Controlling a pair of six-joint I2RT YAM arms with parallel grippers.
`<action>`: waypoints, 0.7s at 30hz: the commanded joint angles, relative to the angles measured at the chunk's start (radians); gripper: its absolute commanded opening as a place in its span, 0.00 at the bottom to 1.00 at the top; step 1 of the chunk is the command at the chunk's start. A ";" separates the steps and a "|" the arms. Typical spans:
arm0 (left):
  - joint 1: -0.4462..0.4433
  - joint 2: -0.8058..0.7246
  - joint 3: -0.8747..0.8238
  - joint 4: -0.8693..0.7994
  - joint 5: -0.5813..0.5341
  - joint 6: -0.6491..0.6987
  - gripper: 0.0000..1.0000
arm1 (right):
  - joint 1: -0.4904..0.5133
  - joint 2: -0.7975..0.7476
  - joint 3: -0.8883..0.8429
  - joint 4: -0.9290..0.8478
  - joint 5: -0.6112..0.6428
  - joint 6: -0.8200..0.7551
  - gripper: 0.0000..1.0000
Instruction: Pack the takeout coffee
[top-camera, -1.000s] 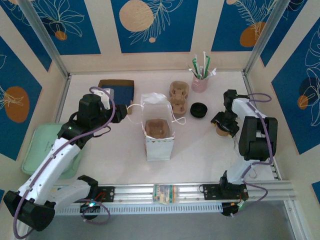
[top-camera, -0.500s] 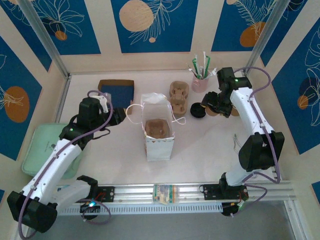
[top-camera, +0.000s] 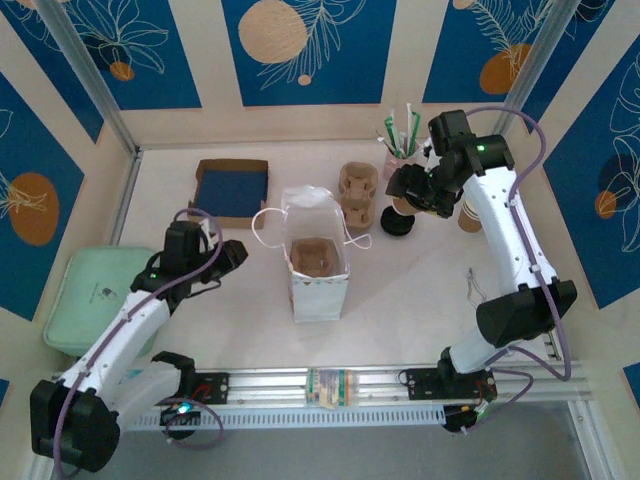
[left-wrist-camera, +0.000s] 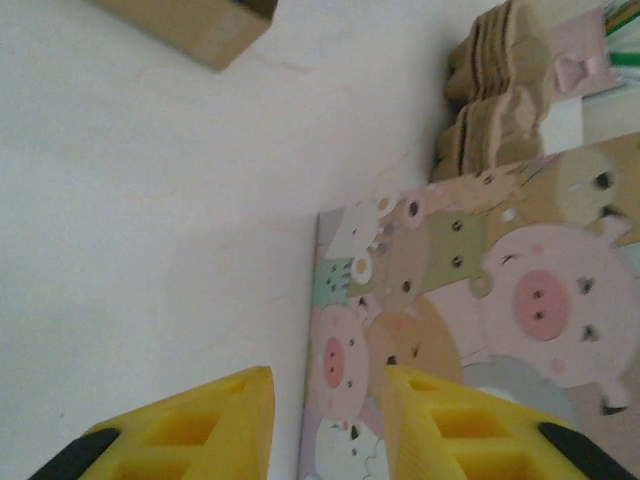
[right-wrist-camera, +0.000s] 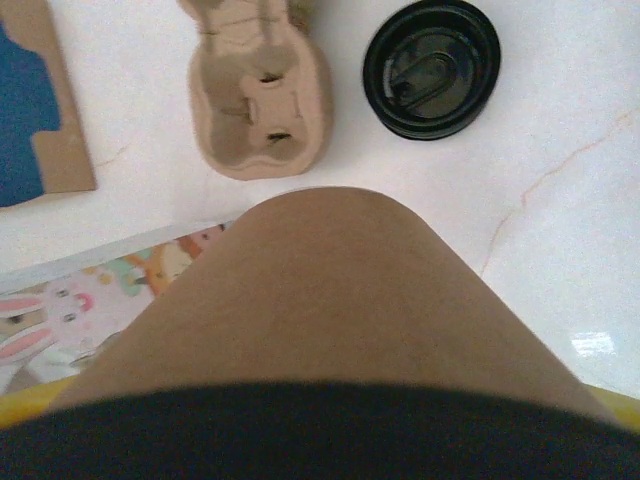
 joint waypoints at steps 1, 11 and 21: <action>-0.024 -0.012 -0.045 0.080 0.000 -0.044 0.35 | 0.020 -0.020 0.075 -0.067 -0.061 -0.019 0.62; -0.204 0.120 -0.130 0.276 -0.045 -0.123 0.35 | 0.078 0.031 0.232 -0.112 -0.088 -0.013 0.61; -0.352 0.215 -0.143 0.380 -0.126 -0.190 0.35 | 0.139 0.098 0.443 -0.202 -0.074 -0.026 0.59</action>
